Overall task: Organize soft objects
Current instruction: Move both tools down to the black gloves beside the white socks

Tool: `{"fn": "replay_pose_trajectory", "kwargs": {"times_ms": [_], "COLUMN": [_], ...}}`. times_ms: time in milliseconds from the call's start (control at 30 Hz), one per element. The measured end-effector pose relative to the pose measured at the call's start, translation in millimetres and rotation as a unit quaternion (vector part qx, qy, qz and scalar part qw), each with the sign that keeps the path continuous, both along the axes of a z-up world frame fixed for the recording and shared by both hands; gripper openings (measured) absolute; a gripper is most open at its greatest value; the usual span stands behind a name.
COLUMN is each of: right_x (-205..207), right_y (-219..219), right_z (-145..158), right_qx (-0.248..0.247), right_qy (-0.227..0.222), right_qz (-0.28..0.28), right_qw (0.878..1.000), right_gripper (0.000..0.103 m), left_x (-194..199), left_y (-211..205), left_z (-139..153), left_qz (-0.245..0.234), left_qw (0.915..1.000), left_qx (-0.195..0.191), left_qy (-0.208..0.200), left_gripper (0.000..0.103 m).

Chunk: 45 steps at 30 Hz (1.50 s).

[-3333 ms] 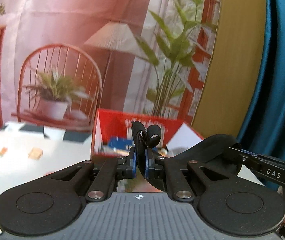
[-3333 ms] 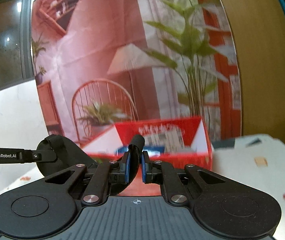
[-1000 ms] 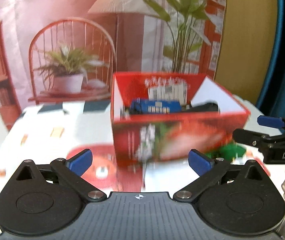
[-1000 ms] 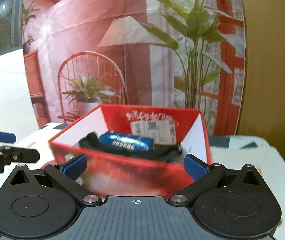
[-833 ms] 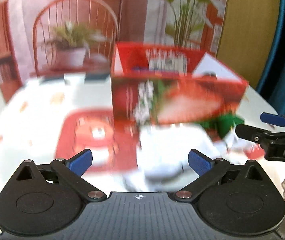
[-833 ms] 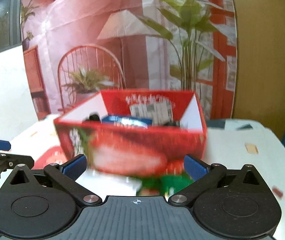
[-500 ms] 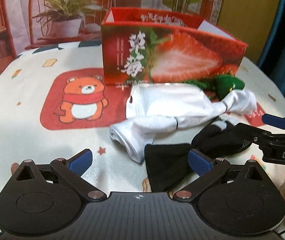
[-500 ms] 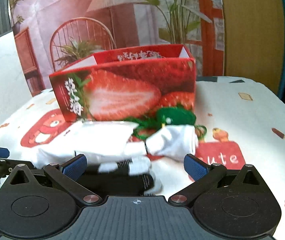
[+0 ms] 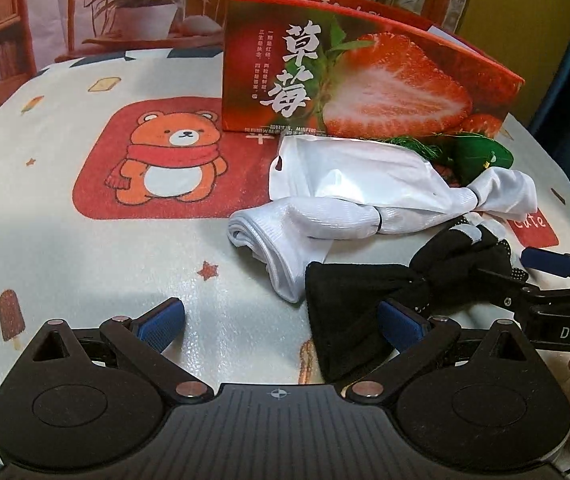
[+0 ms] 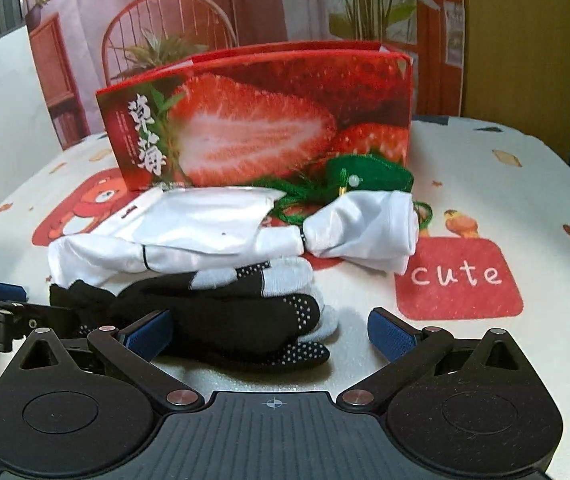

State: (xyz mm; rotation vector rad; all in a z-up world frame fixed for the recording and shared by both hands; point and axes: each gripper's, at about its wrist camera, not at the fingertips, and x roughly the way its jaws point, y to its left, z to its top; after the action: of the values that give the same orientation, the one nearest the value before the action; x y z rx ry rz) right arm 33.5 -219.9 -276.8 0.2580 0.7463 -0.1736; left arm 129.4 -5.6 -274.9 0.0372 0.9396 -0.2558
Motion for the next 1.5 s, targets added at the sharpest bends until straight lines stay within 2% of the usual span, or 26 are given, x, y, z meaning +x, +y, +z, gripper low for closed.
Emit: {"fn": "replay_pose_trajectory", "kwargs": {"times_ms": [233,433,733,867,1133,1267,1333,1400,1500], "right_x": [1.8,6.2,6.3,6.4,6.8,6.0,3.8,-0.2,-5.2], "right_y": [0.2,11.8,10.6,10.7,10.8,8.4,7.2,7.6,9.1], "right_z": [-3.2,-6.5,-6.8,-6.7,-6.7,-5.6,-3.1,2.1,10.3], "right_qx": [-0.002,-0.044,-0.042,-0.042,-0.043,-0.033,-0.023,-0.019,-0.021], "right_qy": [0.010,0.023,0.021,0.022,0.022,0.019,0.012,-0.006,-0.033], "right_qz": [0.002,0.010,0.010,0.010,0.012,0.013,0.016,0.020,0.025], "right_qw": [1.000,0.999,0.999,0.999,0.999,0.999,1.000,1.000,0.999], "right_gripper": [0.103,0.103,0.103,0.103,0.103,0.103,0.103,0.103,0.103], "left_x": [5.5,12.8,34.6,33.8,6.9,-0.2,-3.9,-7.2,-9.1], "left_y": [-0.2,-0.7,-3.6,-0.5,10.2,13.1,15.2,16.1,12.6], "left_z": [-2.3,-3.3,-3.5,-4.1,-2.3,7.8,13.8,18.3,18.1], "left_qz": [0.005,0.011,-0.004,-0.005,-0.006,-0.014,-0.021,-0.030,-0.048], "left_qw": [0.9999,0.9996,0.9996,0.9998,0.9998,0.9989,0.9980,0.9969,0.9959], "left_qx": [0.012,0.024,0.029,0.018,-0.008,-0.022,-0.037,-0.053,-0.064], "left_qy": [-0.009,-0.013,0.004,0.004,-0.017,-0.040,-0.047,-0.050,-0.043], "left_gripper": [0.103,0.103,0.103,0.103,0.101,0.095,0.086,0.073,0.059]}}
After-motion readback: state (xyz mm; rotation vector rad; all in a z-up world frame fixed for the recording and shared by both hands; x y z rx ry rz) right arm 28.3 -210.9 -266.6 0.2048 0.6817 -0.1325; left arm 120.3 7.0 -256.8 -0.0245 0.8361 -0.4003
